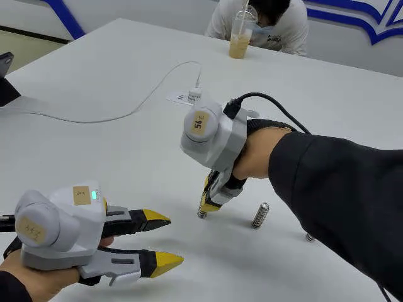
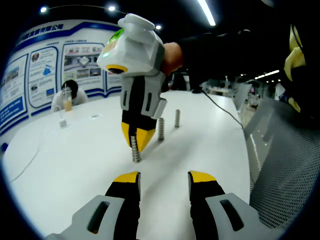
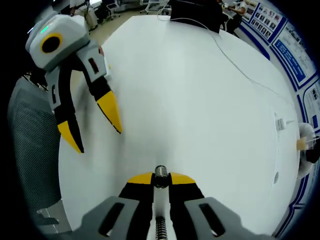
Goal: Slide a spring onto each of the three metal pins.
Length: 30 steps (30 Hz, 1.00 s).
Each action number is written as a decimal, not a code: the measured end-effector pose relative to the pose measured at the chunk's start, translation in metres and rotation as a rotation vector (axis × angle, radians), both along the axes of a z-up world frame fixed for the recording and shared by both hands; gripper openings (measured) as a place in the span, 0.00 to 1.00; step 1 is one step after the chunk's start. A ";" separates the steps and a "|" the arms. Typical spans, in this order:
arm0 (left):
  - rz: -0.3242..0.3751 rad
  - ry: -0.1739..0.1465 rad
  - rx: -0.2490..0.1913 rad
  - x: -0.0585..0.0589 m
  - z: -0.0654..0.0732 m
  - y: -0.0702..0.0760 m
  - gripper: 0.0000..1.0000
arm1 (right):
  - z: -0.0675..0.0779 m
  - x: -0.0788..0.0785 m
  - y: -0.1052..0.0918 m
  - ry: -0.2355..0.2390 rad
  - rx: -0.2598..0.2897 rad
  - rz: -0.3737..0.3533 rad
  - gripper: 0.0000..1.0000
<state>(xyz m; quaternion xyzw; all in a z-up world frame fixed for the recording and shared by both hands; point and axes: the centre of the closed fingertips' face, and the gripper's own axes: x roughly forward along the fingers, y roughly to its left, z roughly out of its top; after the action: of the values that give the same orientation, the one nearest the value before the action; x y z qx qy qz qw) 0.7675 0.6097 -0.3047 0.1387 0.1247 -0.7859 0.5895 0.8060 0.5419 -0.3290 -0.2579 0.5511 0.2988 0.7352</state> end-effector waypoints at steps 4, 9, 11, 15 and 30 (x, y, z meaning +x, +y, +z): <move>-0.002 0.001 -0.002 -0.001 0.000 -0.001 0.39 | -0.003 -0.004 -0.001 0.015 -0.003 -0.005 0.12; -0.005 0.003 0.000 -0.002 -0.001 -0.001 0.39 | -0.006 -0.007 -0.005 0.033 -0.009 -0.021 0.12; -0.003 0.004 0.000 -0.001 -0.001 0.000 0.39 | -0.005 -0.006 -0.005 0.031 -0.004 -0.028 0.12; -0.001 0.004 0.002 0.000 -0.001 0.000 0.39 | -0.006 -0.005 -0.005 0.026 -0.001 -0.031 0.13; 0.005 0.003 0.000 0.001 0.000 -0.001 0.39 | -0.009 -0.007 -0.003 0.015 0.005 -0.017 0.17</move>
<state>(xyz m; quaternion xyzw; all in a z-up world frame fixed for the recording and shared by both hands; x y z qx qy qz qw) 0.7680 0.6090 -0.3047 0.1373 0.1260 -0.7847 0.5912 0.7993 0.5384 -0.3385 -0.2490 0.5582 0.2957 0.7342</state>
